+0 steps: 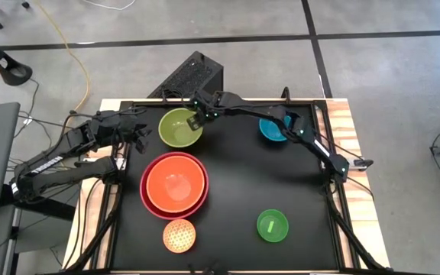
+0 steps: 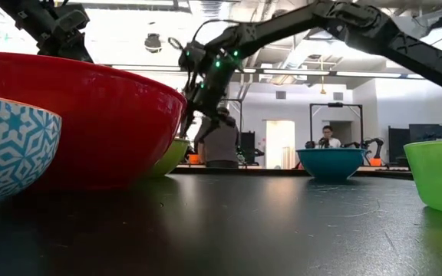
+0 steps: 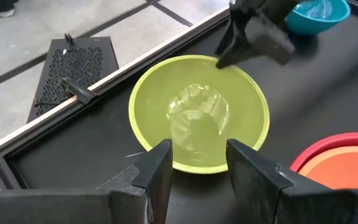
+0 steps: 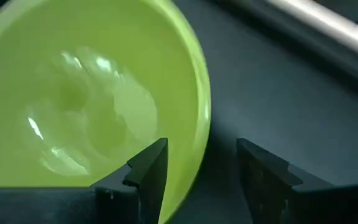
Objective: Nest bowls inside each other
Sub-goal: Stack the light green bowl on top of the orange bowl
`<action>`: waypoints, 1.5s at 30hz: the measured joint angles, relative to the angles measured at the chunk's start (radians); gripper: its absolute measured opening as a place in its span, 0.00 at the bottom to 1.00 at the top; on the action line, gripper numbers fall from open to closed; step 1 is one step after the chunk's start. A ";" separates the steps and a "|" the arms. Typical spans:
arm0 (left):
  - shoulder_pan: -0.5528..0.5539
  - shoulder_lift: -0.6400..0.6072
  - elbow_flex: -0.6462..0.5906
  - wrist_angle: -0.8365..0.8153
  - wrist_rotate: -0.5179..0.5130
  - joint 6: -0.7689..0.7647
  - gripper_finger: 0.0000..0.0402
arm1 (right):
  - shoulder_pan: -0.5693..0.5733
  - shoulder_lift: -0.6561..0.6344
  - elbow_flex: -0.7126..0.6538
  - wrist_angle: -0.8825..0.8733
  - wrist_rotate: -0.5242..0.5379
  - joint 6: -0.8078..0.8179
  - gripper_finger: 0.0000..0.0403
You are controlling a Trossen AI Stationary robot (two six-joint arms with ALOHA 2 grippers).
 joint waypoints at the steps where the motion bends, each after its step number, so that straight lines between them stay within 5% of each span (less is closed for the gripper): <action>1: 0.000 0.000 0.000 -0.002 0.000 -0.001 0.35 | 0.000 0.009 0.000 0.008 -0.001 0.000 0.51; 9: 0.000 0.000 0.000 -0.018 0.000 -0.017 0.35 | 0.013 0.054 0.001 0.007 -0.019 -0.005 0.43; 16: 0.000 0.000 0.000 -0.029 0.001 -0.028 0.35 | -0.002 0.048 0.004 0.025 -0.018 0.035 0.05; 25: 0.000 0.000 0.000 -0.028 0.030 -0.015 0.35 | -0.076 0.005 0.056 -0.066 0.075 0.070 0.04; 32: -0.001 -0.012 0.000 -0.024 0.038 0.020 0.35 | -0.120 -0.196 0.063 -0.196 0.195 0.002 0.04; 38: -0.001 -0.018 0.000 -0.023 0.030 0.090 0.35 | 0.032 -0.337 0.064 -0.222 0.168 -0.058 0.04; 45: -0.001 -0.018 0.000 -0.016 0.026 0.109 0.35 | 0.315 -0.301 0.062 -0.198 0.173 0.020 0.04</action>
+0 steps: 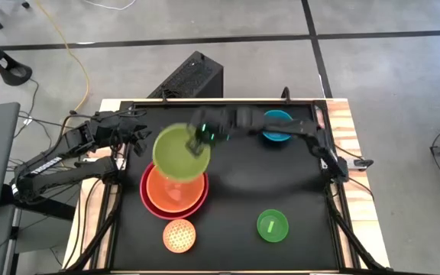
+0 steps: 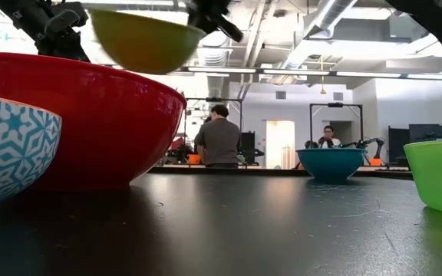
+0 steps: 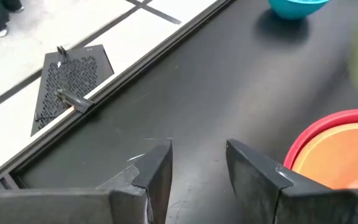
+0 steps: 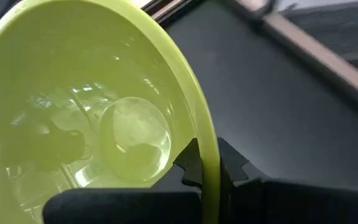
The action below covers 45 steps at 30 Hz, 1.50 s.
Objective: Nest bowls inside each other
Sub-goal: Stack the light green bowl on top of the orange bowl, then stack the blue bowl on top of the light green bowl
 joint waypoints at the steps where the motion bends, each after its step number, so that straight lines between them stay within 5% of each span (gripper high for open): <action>1: 0.000 0.000 0.000 0.000 -0.003 0.000 0.35 | 0.032 0.018 0.000 0.014 0.002 0.022 0.04; 11: 0.000 0.000 0.000 0.001 -0.001 0.000 0.35 | 0.097 0.205 0.000 0.179 -0.089 0.132 0.04; 22: 0.000 0.000 0.000 -0.003 0.001 -0.036 0.35 | 0.088 0.282 0.001 0.156 -0.153 0.106 0.06; 45: 0.000 0.000 0.000 -0.004 -0.005 -0.028 0.35 | 0.020 0.168 0.001 -0.010 -0.198 0.028 0.46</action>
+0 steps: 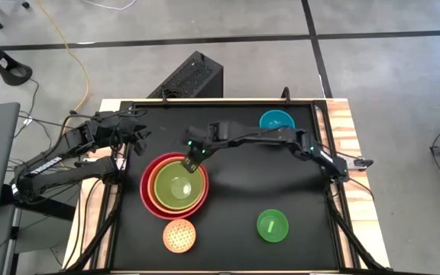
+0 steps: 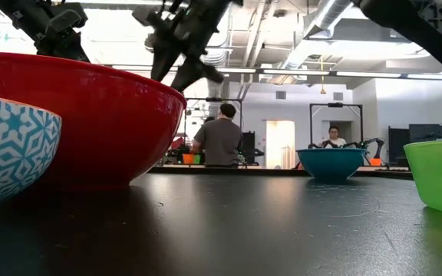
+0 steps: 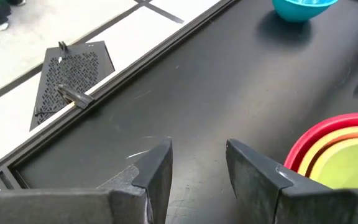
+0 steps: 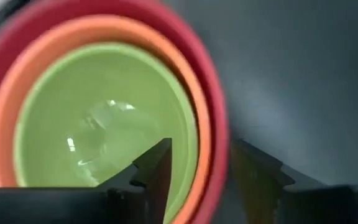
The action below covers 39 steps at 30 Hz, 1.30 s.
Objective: Nest bowls inside each other
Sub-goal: Stack the blue bowl on top of the light green bowl
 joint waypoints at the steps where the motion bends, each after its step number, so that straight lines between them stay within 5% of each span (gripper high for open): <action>1: 0.000 0.000 0.000 0.000 0.000 0.002 0.35 | -0.006 -0.023 0.000 -0.001 0.000 -0.005 0.47; 7: 0.000 0.000 0.000 0.000 0.000 0.003 0.35 | -0.045 -0.168 0.001 -0.211 0.026 -0.057 0.50; 14: 0.000 0.000 0.000 0.000 0.004 0.000 0.35 | -0.179 -0.274 -0.047 -0.550 0.180 -0.065 0.49; 22: 0.000 0.000 0.000 -0.006 0.006 -0.006 0.35 | -0.416 -0.549 -0.532 -0.452 0.219 -0.094 0.49; 29: 0.000 0.000 0.000 -0.005 0.001 -0.020 0.35 | -0.615 -0.794 -1.051 -0.088 0.167 -0.090 0.49; 39: 0.000 0.000 0.000 -0.005 -0.030 -0.059 0.35 | -0.751 -0.835 -1.303 0.072 0.160 -0.124 0.49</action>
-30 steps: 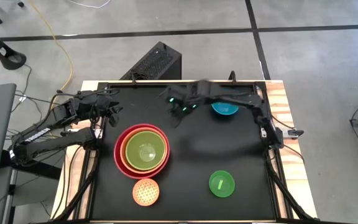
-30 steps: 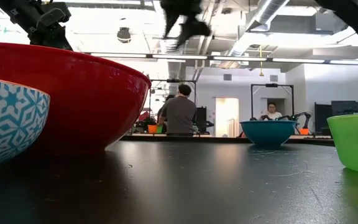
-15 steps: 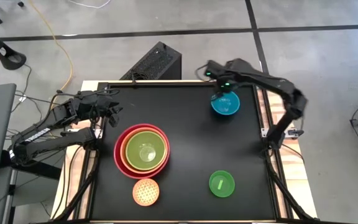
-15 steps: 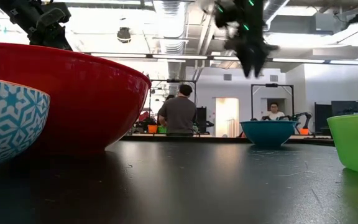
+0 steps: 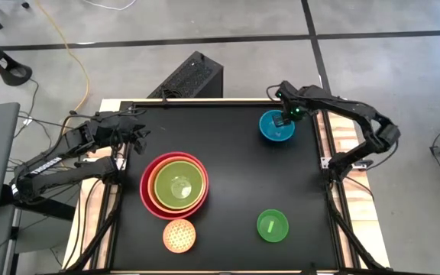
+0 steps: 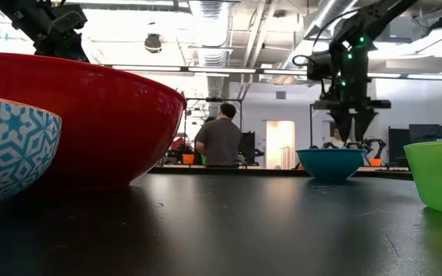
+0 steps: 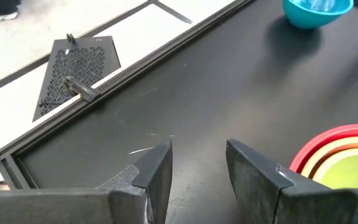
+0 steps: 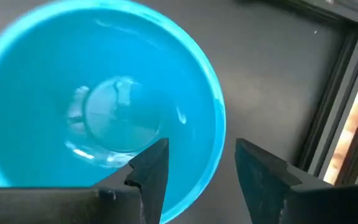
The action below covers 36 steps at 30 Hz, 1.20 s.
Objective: Nest bowls inside each other
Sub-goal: Stack the blue bowl on top of the light green bowl
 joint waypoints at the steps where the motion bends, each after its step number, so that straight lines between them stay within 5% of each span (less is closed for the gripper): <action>1: 0.000 0.000 0.000 0.000 -0.002 0.000 0.35 | -0.008 0.006 -0.010 0.011 0.000 -0.010 0.49; 12: 0.000 0.000 0.000 0.000 -0.025 -0.045 0.35 | -0.111 0.099 -0.063 0.107 -0.059 -0.110 0.46; 21: 0.000 0.000 0.000 0.000 -0.019 -0.063 0.35 | -0.155 0.108 -0.036 0.154 -0.157 -0.120 0.07; 25: 0.000 0.000 0.000 0.000 0.002 -0.056 0.35 | -0.154 0.074 0.045 0.093 -0.132 -0.121 0.05; 30: 0.000 0.000 0.000 -0.002 0.011 -0.028 0.35 | -0.059 0.026 0.233 -0.013 -0.123 -0.063 0.03; 36: 0.000 0.000 0.000 -0.002 0.010 0.049 0.35 | 0.249 0.042 0.445 -0.044 -0.084 0.102 0.03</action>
